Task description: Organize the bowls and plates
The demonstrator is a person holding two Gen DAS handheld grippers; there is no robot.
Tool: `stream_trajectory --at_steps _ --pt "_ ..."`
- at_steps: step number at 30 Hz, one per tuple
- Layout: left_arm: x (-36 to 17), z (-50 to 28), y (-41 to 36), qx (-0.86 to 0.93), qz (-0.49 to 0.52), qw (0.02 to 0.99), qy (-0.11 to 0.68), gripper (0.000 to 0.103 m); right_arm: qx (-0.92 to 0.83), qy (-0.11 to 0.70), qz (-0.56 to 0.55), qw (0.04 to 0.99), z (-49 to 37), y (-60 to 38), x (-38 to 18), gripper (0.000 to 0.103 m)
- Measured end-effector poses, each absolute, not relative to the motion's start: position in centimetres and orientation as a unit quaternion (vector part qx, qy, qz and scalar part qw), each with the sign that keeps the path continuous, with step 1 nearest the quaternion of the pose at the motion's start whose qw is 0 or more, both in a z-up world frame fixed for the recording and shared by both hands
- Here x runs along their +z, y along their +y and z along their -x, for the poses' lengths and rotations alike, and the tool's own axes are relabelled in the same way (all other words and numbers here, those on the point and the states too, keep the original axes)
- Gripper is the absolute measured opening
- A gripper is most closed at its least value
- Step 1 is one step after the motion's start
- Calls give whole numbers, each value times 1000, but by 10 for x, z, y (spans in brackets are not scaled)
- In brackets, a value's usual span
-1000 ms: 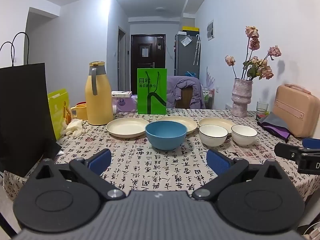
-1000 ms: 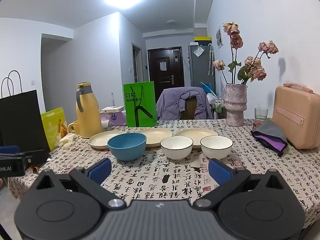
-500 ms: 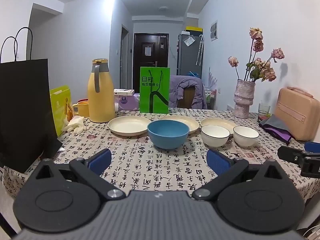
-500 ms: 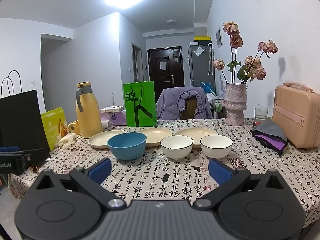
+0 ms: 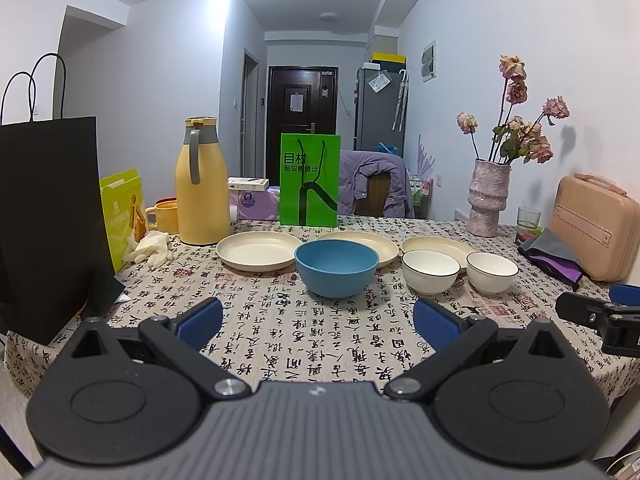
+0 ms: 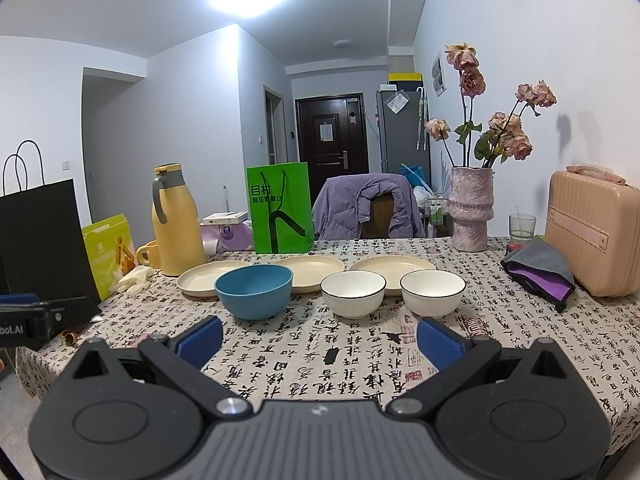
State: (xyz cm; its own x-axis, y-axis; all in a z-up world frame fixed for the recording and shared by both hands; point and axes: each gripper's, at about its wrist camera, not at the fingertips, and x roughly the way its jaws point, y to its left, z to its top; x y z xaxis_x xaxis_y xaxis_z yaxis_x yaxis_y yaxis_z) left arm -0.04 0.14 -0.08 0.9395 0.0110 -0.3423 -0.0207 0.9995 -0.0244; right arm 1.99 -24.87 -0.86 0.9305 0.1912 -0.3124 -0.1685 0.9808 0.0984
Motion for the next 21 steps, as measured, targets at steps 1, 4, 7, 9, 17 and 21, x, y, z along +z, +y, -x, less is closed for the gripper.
stream_trajectory --at_steps 1,4,7,9,17,21 --pt "-1 1 2 8 14 985 174 103 92 162 -35 982 -20 -249 -9 103" --pt "-1 1 2 8 14 985 174 103 91 162 -35 982 -20 -249 -9 103" --pt "-1 1 2 8 14 985 173 103 92 162 -35 982 -20 -249 -9 103" --pt "-1 1 2 8 15 985 173 103 91 162 -35 982 -20 -249 -9 103" --pt "0 1 2 8 15 985 173 103 91 162 -35 982 -20 -249 -9 103" --pt "1 2 1 9 15 985 171 103 91 162 -35 982 -20 -249 -8 103"
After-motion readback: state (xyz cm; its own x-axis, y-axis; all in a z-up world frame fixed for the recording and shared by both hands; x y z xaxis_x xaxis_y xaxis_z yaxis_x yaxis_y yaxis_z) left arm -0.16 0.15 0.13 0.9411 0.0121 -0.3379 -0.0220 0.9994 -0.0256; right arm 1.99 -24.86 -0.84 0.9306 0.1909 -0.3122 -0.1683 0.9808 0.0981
